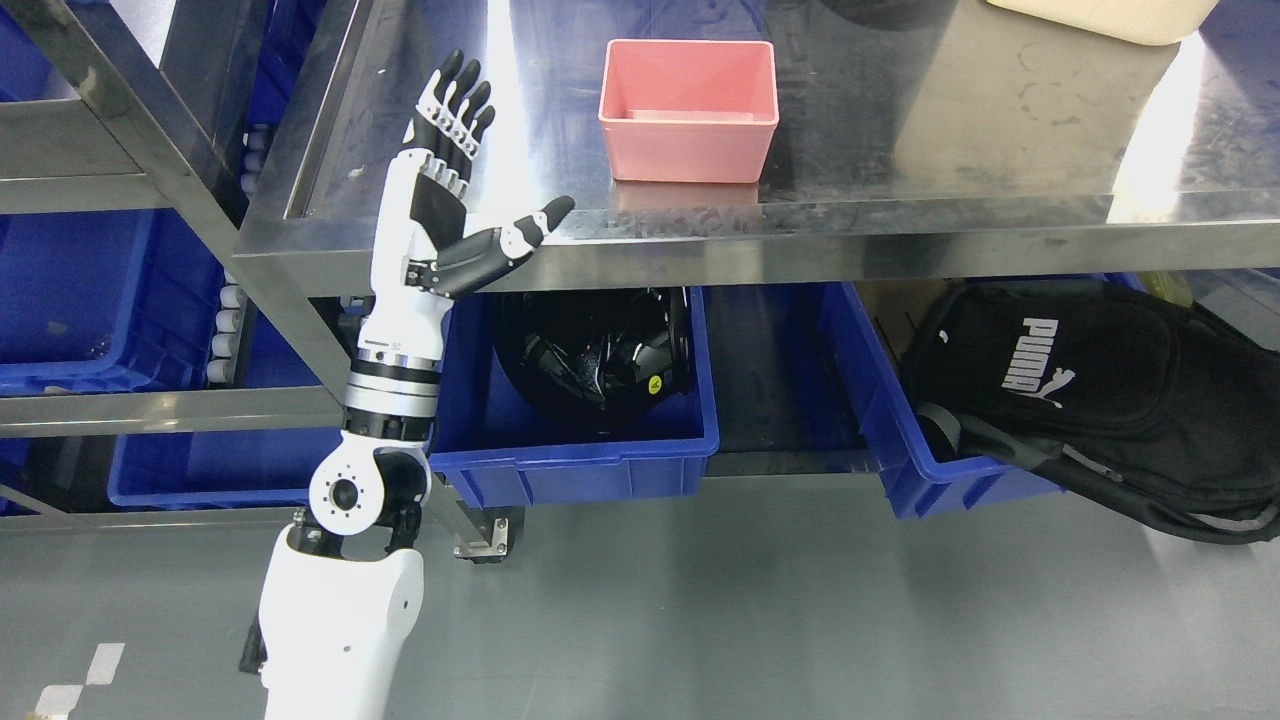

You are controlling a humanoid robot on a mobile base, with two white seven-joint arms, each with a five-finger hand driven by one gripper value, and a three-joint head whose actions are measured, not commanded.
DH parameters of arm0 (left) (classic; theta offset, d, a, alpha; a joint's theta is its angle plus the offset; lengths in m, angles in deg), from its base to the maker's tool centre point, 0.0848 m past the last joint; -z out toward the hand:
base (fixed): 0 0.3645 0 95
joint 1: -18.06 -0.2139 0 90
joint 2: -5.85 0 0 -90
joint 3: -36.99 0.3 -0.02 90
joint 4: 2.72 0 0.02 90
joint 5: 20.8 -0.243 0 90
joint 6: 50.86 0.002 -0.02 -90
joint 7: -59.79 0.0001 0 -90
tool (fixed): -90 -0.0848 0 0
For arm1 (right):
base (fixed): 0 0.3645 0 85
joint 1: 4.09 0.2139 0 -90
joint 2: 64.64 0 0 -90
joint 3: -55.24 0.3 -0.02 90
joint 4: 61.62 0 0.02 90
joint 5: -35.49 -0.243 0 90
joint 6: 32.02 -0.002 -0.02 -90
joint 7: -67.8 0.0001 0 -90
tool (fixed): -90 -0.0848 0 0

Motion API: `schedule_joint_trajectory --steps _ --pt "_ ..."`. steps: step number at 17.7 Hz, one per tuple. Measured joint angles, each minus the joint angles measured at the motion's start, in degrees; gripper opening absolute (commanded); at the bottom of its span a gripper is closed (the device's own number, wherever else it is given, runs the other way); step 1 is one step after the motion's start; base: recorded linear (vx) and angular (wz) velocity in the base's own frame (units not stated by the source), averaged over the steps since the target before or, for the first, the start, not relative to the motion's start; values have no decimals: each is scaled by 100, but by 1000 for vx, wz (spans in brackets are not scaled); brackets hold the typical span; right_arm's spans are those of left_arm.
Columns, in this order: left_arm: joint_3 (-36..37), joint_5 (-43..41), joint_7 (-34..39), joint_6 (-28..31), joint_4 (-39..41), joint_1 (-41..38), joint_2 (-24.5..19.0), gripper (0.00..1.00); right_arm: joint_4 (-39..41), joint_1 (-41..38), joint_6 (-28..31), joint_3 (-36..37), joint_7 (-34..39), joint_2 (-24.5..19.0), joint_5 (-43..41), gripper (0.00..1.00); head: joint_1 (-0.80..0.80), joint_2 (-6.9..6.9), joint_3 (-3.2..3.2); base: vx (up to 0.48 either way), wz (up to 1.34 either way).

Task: Place storage box into left shelf container
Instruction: 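Raise the left hand toward the pink box on the shelf top, then reach the left hand over the pink box's near rim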

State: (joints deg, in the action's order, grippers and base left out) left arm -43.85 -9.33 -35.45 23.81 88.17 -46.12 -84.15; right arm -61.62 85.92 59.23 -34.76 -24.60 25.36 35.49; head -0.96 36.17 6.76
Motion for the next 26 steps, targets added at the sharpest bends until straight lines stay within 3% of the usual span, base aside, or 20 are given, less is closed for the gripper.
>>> schedule_joint_trajectory --steps 6,10,15,21,26 --pt "-287 -31 -567 416 2 123 0 100 0 -1 0 0 -4 0 0 100 0 0 0 0 0" --pt "-565 -210 -1845 863 -123 680 -4 100 0 0 0 0 -5 0 0 100 0 0 0 0 0" --pt "-845 -640 -3262 1470 -593 1964 -237 100 0 -1 0 0 -6 0 0 100 0 0 0 0 0" --pt "-267 -1680 -4711 1603 -1336 3254 -552 100 0 -1 0 0 -7 0 0 100 0 0 0 0 0" --pt "431 -2433 -5157 1587 -2217 4212 -526 100 0 -1 0 0 -7 0 0 100 0 0 0 0 0"
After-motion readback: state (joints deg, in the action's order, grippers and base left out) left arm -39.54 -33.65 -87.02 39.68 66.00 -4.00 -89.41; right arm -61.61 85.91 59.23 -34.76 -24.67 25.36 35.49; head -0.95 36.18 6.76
